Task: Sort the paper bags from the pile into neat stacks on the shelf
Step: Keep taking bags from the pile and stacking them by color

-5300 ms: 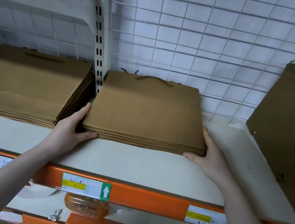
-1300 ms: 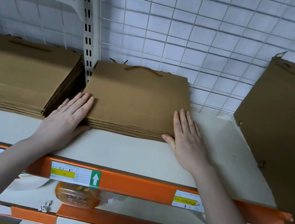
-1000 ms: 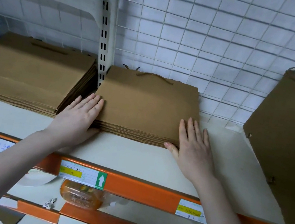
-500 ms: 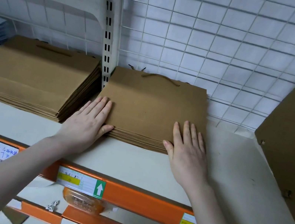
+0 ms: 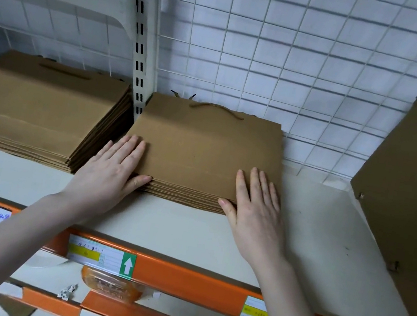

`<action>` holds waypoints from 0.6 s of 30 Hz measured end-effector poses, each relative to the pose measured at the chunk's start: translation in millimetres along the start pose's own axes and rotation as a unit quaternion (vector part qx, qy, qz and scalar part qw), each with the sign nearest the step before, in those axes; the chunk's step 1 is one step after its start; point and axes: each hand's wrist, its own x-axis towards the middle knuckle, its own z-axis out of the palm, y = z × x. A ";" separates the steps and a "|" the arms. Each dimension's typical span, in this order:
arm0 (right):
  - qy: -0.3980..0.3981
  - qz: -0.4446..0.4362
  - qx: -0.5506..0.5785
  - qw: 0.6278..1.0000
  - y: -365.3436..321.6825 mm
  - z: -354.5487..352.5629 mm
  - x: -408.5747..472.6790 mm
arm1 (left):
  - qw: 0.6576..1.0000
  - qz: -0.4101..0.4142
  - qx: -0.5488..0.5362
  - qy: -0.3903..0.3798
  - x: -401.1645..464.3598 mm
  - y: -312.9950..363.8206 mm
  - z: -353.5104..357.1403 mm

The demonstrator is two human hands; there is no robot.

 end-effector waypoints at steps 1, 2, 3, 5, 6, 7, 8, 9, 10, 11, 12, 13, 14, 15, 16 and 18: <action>0.003 0.000 0.001 1.000 -1.4 -1.2 -0.4 | 1.000 -0.006 0.001 0.001 0.0 2.1 -1.2; 0.007 0.000 0.001 1.000 -2.7 -1.8 -1.2 | 1.000 -0.010 0.004 0.001 0.1 4.0 -2.1; 0.006 0.001 -0.001 1.000 -3.9 -2.2 -2.1 | 1.000 -0.013 0.009 0.003 0.0 6.0 -2.6; 0.005 0.001 -0.003 1.000 -5.6 -3.0 -3.8 | 1.000 -0.014 0.024 0.003 -0.9 8.2 -2.1; 0.009 -0.003 -0.005 1.000 -5.9 -2.4 -4.4 | 0.999 -0.010 0.032 0.003 -1.8 8.3 -1.0; 0.013 -0.009 -0.007 1.000 -6.2 -1.2 -4.7 | 0.999 -0.006 0.037 0.003 -2.7 7.6 0.2; 0.016 -0.014 -0.010 1.000 -6.3 -0.4 -4.8 | 0.999 -0.003 0.038 0.001 -3.3 6.8 1.1; 0.012 -0.018 -0.013 1.000 -6.4 0.0 -4.5 | 0.999 -0.001 0.037 0.002 -3.4 6.1 1.9; 0.007 -0.020 -0.016 1.000 -6.2 -0.3 -3.6 | 0.999 0.000 0.037 0.008 -2.7 6.0 1.9; 0.002 -0.021 -0.018 1.000 -6.1 -1.1 -2.6 | 0.999 0.002 0.039 0.017 -1.6 6.3 1.8; -0.001 -0.023 -0.020 1.000 -6.0 -1.7 -1.4 | 0.999 0.003 0.041 0.021 -0.4 6.9 1.3; -0.003 -0.025 -0.021 0.999 -5.7 -2.4 -0.1 | 0.999 0.004 0.041 0.022 0.7 7.8 0.9; -0.006 -0.026 -0.020 0.999 -5.3 -2.9 1.2 | 0.999 0.004 0.040 0.021 1.4 8.5 0.5; -0.009 -0.026 -0.021 0.999 -5.2 -3.1 2.4 | 0.999 0.007 0.039 0.022 1.7 8.9 0.3; -0.014 -0.025 -0.023 0.999 -5.4 -3.2 2.9 | 0.999 0.012 0.040 0.024 1.9 8.7 0.4; -0.019 -0.024 -0.033 0.999 -5.7 -2.5 3.6 | 0.998 0.031 0.042 0.032 2.2 6.2 0.5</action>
